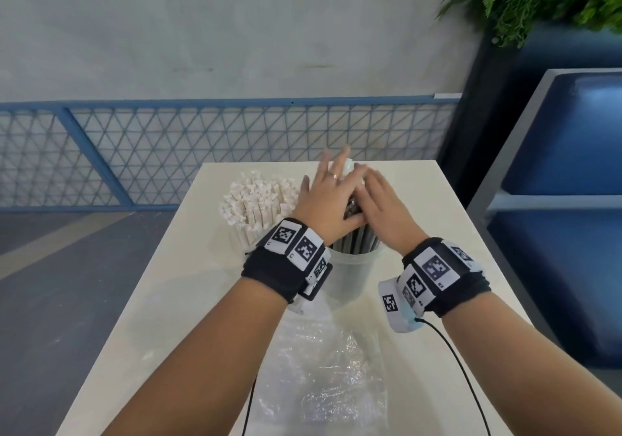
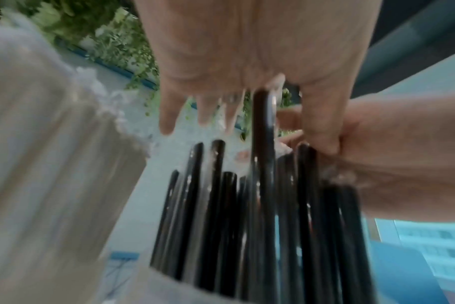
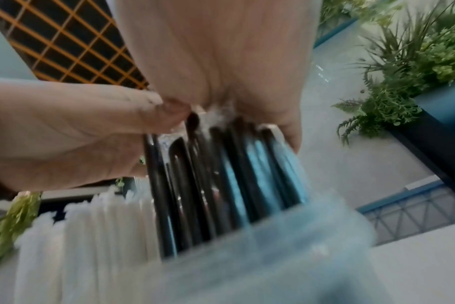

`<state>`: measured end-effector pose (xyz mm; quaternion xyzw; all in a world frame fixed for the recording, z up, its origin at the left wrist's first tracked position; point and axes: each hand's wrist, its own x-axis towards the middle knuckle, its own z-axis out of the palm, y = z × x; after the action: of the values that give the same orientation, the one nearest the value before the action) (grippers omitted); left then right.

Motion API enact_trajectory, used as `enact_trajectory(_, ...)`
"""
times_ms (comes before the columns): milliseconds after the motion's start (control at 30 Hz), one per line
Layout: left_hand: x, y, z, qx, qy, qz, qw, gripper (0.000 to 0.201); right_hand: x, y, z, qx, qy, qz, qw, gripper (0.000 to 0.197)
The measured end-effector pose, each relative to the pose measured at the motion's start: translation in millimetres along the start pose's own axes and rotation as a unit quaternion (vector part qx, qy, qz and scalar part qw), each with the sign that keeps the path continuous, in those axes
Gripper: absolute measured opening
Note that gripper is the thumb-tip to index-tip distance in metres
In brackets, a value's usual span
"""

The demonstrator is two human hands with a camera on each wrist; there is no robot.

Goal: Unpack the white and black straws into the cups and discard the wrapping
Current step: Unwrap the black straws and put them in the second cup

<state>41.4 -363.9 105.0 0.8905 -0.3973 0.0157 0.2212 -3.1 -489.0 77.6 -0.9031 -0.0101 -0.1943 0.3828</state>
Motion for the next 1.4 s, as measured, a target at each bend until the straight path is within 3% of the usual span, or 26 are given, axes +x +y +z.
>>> enact_trajectory(33, 0.7, -1.3, 7.5, 0.025, -0.055, -0.023, 0.998, 0.081, -0.9, 3.2, 5.1, -0.039, -0.027, -0.011, 0.999, 0.041)
enact_trajectory(100, -1.3, -4.2, 17.7, 0.029, -0.101, -0.045, 0.993, 0.083, -1.8, 6.5, 6.1, -0.045, -0.048, 0.022, 0.998, 0.049)
enact_trajectory(167, -3.9, -9.2, 20.4, -0.009, -0.098, -0.035, 0.995, 0.100, -1.4, 9.4, -1.1, 0.014, -0.020, 0.043, 0.999, 0.064)
enact_trajectory(233, -6.5, -15.2, 18.1, -0.108, -0.054, -0.028, 0.992, 0.123, -3.4, 16.1, -10.7, 0.110, -0.004, 0.062, 0.992, 0.088)
enact_trajectory(300, -7.3, -23.5, 19.8, -0.186, -0.001, -0.049, 0.981, 0.137, -7.6, 21.1, -19.5, 0.219, -0.059, 0.113, 0.967, 0.113)
enact_trajectory(400, -6.4, -37.0, 31.9, -0.283, -0.015, -0.094, 0.954, 0.141, -14.6, 29.9, -17.0, 0.169, -0.202, 0.138, 0.955, 0.129)
enact_trajectory(467, -6.1, -41.9, 38.8, -0.329, -0.019, -0.124, 0.936, 0.136, -12.5, 33.4, -9.6, 0.104, -0.199, 0.111, 0.968, 0.118)
enact_trajectory(533, -4.3, -44.9, 42.5, -0.356, 0.029, -0.136, 0.924, 0.117, -7.2, 32.4, -5.2, 0.083, -0.116, 0.088, 0.986, 0.092)
enact_trajectory(600, -3.4, -41.1, 40.5, -0.388, 0.087, -0.116, 0.910, 0.096, -3.6, 30.5, -2.9, 0.118, -0.040, 0.048, 0.991, 0.068)
enact_trajectory(667, -1.6, -33.6, 32.6, -0.395, 0.128, -0.081, 0.906, 0.090, -2.1, 29.8, -2.6, 0.168, -0.002, 0.007, 0.986, 0.056)
enact_trajectory(767, 2.5, -23.7, 19.7, -0.361, 0.171, -0.050, 0.916, 0.098, -1.7, 27.3, -4.2, 0.181, 0.064, -0.016, 0.981, 0.062)
enact_trajectory(833, 3.2, -22.4, 17.9, -0.320, 0.164, -0.035, 0.933, 0.103, -3.1, 27.8, -3.6, 0.145, 0.114, -0.022, 0.983, 0.070)
enact_trajectory(933, -3.8, -24.4, 29.0, -0.217, 0.067, -0.051, 0.973, 0.096, -11.6, 28.7, 3.0, 0.072, 0.054, 0.017, 0.996, 0.069)
enact_trajectory(1000, -10.1, -24.1, 35.2, -0.199, 0.034, -0.066, 0.977, 0.098, -18.5, 30.3, 9.9, 0.016, -0.007, 0.045, 0.999, 0.070)
enact_trajectory(1067, -15.6, -20.7, 34.4, -0.214, 0.042, -0.067, 0.974, 0.103, -22.3, 27.6, 12.4, -0.007, 0.011, 0.059, 0.998, 0.073)
enact_trajectory(1133, -25.8, -16.3, 29.3, -0.224, 0.078, -0.045, 0.971, 0.102, -28.8, 15.0, 11.6, 0.001, 0.081, 0.053, 0.995, 0.073)
enact_trajectory(1233, -56.9, -17.9, 23.5, -0.199, 0.190, 0.006, 0.961, 0.076, -51.4, -1.2, 17.6, -0.004, 0.241, -0.028, 0.970, 0.060)
enact_trajectory(1300, -86.9, -29.9, 28.5, -0.172, 0.213, -0.005, 0.962, 0.048, -70.2, -8.9, 30.7, 0.010, 0.311, -0.096, 0.946, 0.051)
enact_trajectory(1400, -127.4, -60.9, 49.9, -0.118, 0.135, -0.058, 0.982, 0.041, -93.8, -13.7, 62.7, 0.034, 0.264, -0.135, 0.954, 0.038)
